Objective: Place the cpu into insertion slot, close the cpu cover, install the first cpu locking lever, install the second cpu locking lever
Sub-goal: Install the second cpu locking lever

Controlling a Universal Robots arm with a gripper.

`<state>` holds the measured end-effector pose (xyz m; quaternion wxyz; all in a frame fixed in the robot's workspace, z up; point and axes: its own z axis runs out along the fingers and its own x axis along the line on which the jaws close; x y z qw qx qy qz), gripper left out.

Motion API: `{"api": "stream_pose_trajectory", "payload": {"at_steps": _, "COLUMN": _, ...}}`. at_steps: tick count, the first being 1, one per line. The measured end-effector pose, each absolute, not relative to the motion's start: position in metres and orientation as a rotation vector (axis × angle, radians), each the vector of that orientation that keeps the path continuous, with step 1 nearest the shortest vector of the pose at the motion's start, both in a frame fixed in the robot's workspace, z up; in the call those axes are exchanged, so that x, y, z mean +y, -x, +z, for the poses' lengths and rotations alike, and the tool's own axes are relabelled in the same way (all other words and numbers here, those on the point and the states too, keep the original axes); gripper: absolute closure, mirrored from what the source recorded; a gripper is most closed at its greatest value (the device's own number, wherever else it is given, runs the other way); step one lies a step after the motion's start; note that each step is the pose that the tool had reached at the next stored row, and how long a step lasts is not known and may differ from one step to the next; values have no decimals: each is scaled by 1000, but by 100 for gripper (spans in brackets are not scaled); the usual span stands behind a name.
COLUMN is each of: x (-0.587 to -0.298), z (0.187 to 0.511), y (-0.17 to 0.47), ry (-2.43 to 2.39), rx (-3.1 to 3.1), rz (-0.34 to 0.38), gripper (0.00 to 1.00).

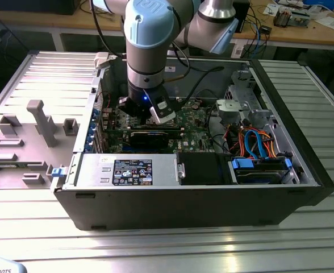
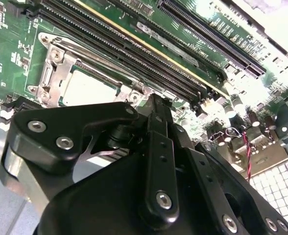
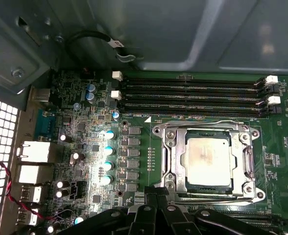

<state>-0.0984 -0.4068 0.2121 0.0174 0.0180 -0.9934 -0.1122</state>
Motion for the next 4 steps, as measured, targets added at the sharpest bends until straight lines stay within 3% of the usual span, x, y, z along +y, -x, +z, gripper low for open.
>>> {"api": "stream_pose_trajectory", "payload": {"at_steps": 4, "x": -407, "z": 212, "y": 99, "ry": -56, "rx": -3087, "rz": -349, "gripper": 89}}
